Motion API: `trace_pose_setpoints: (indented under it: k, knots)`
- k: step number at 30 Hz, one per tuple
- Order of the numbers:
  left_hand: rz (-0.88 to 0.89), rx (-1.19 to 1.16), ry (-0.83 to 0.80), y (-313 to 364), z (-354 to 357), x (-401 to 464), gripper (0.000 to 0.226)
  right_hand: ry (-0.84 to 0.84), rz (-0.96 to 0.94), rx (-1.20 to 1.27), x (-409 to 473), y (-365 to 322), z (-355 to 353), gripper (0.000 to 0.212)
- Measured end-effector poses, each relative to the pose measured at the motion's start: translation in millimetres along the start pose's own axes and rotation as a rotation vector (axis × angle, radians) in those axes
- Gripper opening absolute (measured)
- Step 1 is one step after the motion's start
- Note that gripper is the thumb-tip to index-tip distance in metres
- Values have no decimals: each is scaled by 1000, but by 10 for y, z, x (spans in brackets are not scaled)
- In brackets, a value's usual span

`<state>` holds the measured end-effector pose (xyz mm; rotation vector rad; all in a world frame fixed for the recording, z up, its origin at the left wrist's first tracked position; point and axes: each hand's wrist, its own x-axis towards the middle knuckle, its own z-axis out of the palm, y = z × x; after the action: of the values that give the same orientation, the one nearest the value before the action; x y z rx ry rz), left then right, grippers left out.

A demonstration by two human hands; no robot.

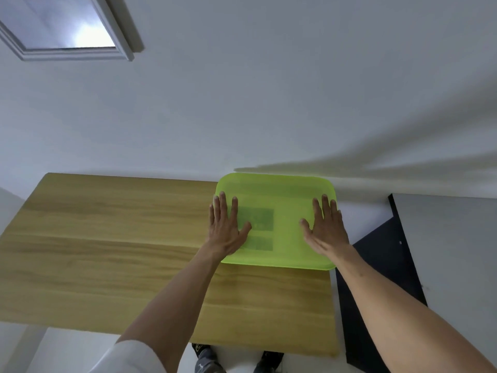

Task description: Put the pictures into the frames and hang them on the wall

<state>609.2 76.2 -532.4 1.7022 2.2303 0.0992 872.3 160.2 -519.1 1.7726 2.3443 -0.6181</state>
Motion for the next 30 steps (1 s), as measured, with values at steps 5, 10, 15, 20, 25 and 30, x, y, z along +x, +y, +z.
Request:
trace_pose_setpoints:
  k: [5,10,15,20,25,30]
  knots:
    - [28,65,60,-32,81,125,92,131,23,-68,3,-24,179,83]
    - [23,89,31,-34,94,181,93,167,19,-109,82,6,229,84]
    - [20,104,29,-32,89,194,90,172,20,-114,112,4,233,85]
    - [27,102,24,-29,86,189,87,160,24,-106,93,-10,225,83]
    - [7,103,-26,-15,53,182,85,87,29,-85,88,-6,195,84]
    - [28,-50,-116,-33,-101,226,86,-25,-34,54,105,39,9,88]
